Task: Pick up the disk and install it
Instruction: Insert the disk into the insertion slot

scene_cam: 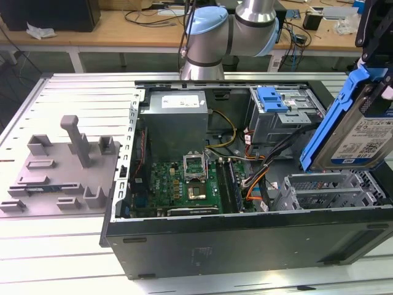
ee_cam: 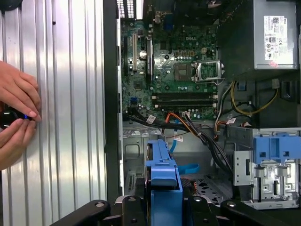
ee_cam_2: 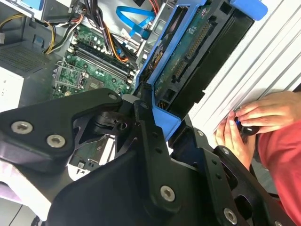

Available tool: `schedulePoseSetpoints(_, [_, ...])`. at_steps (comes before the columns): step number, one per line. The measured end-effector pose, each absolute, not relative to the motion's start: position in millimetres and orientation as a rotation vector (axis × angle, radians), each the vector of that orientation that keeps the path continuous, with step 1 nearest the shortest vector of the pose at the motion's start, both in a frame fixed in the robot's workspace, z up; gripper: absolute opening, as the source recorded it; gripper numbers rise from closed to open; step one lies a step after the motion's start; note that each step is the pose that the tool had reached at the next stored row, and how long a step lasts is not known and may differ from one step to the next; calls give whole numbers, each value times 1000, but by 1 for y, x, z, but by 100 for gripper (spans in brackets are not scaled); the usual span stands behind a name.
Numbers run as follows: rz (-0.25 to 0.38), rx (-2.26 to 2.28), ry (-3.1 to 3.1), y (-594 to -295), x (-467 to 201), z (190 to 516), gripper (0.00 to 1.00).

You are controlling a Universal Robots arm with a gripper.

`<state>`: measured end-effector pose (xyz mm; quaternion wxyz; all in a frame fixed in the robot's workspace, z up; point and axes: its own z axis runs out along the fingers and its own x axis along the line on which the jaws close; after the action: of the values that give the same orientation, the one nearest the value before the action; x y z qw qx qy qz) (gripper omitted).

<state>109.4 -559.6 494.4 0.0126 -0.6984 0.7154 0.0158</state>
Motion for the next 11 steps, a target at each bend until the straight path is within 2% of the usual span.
schedulePoseSetpoints(11, [59,-2173,2225,-561,109,483,37])
